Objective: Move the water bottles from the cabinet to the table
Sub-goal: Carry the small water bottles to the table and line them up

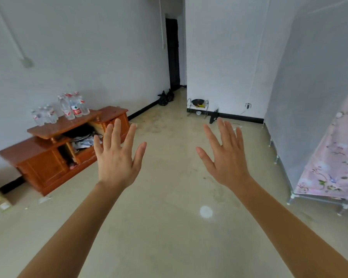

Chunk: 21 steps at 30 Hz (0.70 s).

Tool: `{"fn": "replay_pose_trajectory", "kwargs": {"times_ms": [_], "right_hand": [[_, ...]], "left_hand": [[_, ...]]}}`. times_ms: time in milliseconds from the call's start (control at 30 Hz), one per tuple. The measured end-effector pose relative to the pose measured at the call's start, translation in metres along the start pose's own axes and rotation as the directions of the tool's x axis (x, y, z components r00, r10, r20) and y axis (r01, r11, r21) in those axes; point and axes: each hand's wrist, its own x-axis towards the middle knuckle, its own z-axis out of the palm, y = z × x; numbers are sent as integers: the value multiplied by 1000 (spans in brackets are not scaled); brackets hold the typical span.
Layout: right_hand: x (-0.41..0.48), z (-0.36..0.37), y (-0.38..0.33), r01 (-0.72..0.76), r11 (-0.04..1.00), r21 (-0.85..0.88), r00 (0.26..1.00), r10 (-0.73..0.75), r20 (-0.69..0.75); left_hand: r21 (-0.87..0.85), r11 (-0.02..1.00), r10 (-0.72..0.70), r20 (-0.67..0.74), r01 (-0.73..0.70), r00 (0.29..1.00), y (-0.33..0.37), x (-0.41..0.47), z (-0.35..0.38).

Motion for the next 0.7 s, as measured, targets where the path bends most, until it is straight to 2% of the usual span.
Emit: {"fn": "replay_pose_trajectory", "kwargs": {"times_ms": [67,167,267,500,700], "right_hand": [[43,39,8,17,997,69,999,-19,32],[113,95,5,120,984,135,989,-129,66],[172,145,-20,188,961,205,979,-200,39],[285,284,-135,353,854,382,922,-387,12],[377,377,-246,375,802,465,902,-431,16]], "left_hand": [[56,998,-41,23,40,999,-8,33,22],[171,983,-78,31,72,996,-31,79,45],[241,960,-152,28,141,988,-69,106,60],[319,884,-343,-52,341,938,-203,147,105],[342,843,-408,-97,416,908,-316,203,132]]}}
